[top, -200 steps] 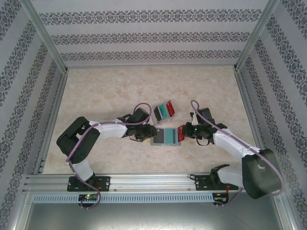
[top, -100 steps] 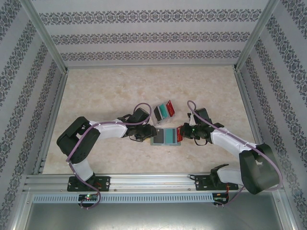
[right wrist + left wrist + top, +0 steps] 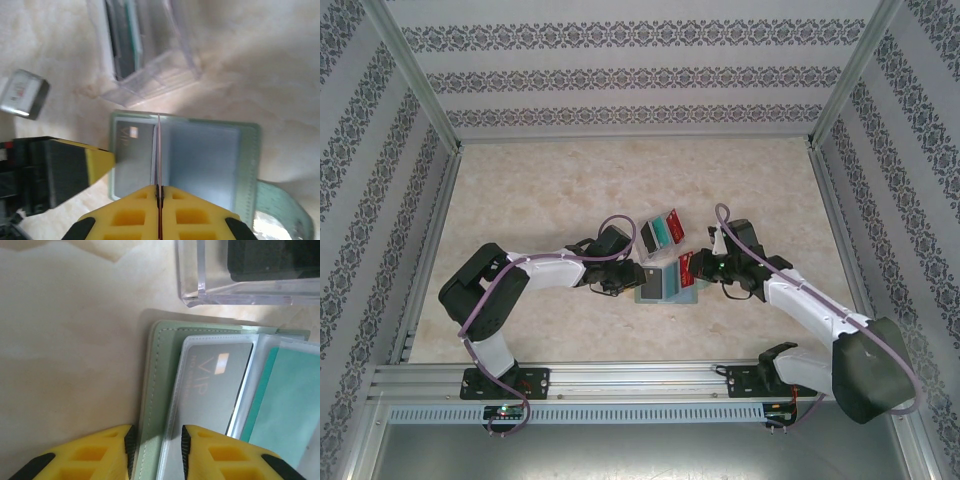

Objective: Put the credit cards into the card holder

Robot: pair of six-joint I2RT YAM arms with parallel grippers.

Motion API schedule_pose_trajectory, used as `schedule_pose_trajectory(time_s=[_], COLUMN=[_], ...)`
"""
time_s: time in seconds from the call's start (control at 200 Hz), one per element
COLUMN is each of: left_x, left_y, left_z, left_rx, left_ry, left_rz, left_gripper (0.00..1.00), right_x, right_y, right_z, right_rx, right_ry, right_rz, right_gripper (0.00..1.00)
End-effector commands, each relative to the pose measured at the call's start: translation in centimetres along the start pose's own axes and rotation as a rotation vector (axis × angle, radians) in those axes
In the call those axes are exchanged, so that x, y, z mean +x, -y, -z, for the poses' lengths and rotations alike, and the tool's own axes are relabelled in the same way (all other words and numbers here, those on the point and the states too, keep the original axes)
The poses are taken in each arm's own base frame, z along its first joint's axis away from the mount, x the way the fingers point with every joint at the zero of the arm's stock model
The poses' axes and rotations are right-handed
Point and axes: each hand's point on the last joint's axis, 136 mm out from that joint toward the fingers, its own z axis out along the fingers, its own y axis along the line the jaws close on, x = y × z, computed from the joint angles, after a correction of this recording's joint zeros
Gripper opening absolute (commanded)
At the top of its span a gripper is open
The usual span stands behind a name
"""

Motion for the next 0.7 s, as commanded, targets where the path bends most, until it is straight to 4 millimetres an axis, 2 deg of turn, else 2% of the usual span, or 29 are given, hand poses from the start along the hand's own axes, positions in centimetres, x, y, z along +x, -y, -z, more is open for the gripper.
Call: schedule_pose_trajectory(time_s=[0.0, 0.15, 0.39, 0.535, 0.694], left_x=[1.1, 1.1, 0.8, 0.3, -0.3], left_y=[0.8, 0.9, 1.0, 0.5, -0.6], left_z=[-1.5, -1.5, -1.2, -0.2, 1.7], left_rx=[0.044, 0.046, 0.043, 0.006, -0.052], left_ry=[-0.031, -0.032, -0.013, 0.034, 0.118], left_rz=[-0.035, -0.036, -0.037, -0.037, -0.038], left_gripper=[0.32, 0.31, 0.30, 0.30, 0.33], right_x=[-0.4, 0.1, 0.5, 0.2, -1.1], right_y=[-2.1, -2.9, -2.9, -1.5, 1.8], right_z=[0.3, -0.6, -1.4, -0.9, 1.6], right_rx=[-0.061, -0.085, -0.048, 0.037, 0.208], right_ry=[-0.005, -0.049, -0.072, -0.045, 0.050], right_rz=[0.004, 0.010, 0.023, 0.032, 0.024], right_gripper=[0.07, 0.07, 0.07, 0.07, 0.07])
